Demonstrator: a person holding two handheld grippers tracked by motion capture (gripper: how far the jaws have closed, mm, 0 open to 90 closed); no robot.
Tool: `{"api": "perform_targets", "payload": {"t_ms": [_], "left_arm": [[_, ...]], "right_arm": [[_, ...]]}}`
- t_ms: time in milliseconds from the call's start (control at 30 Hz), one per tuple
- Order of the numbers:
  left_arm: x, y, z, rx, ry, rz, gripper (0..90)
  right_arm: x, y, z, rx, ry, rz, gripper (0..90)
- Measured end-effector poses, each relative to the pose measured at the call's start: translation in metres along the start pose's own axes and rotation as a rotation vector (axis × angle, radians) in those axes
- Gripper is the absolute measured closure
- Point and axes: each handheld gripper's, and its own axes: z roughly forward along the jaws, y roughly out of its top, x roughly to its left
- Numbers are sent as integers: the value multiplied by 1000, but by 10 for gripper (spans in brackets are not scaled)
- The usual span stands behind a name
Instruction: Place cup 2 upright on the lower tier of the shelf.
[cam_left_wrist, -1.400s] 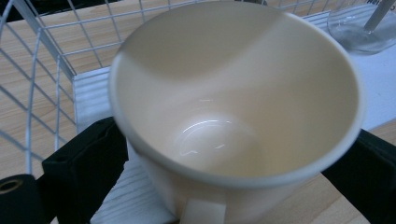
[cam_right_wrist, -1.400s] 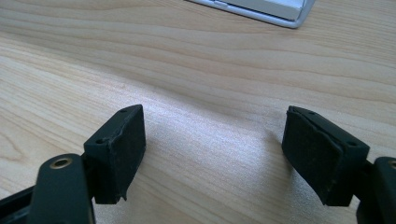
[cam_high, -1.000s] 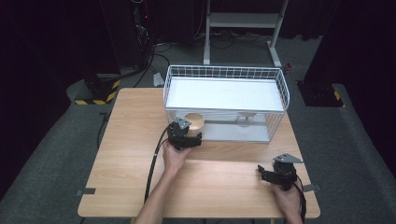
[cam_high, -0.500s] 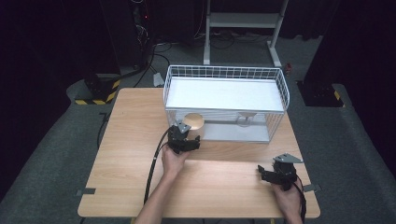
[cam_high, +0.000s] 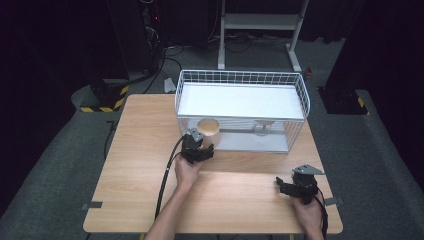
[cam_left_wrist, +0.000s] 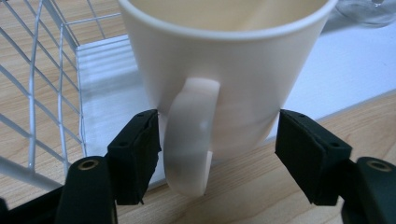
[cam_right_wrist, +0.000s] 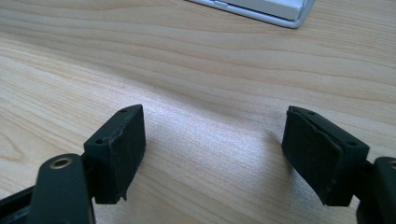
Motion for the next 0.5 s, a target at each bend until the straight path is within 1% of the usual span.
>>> {"api": "perform_targets", "payload": {"t_ms": [133,167,233,500], "left_arm": [[-1,0,1,1,5,-4,359],[0,0,2,7,13,10,367],[0,0,3,8,14,11,378],[1,0,7,13,13,-1,418]], "right_arm": [[0,0,0,0,0,-1,220],[0,0,0,0,0,-1,220],[0,0,0,-1,0,-1,220],[0,0,0,1,-1,1,220]]}}
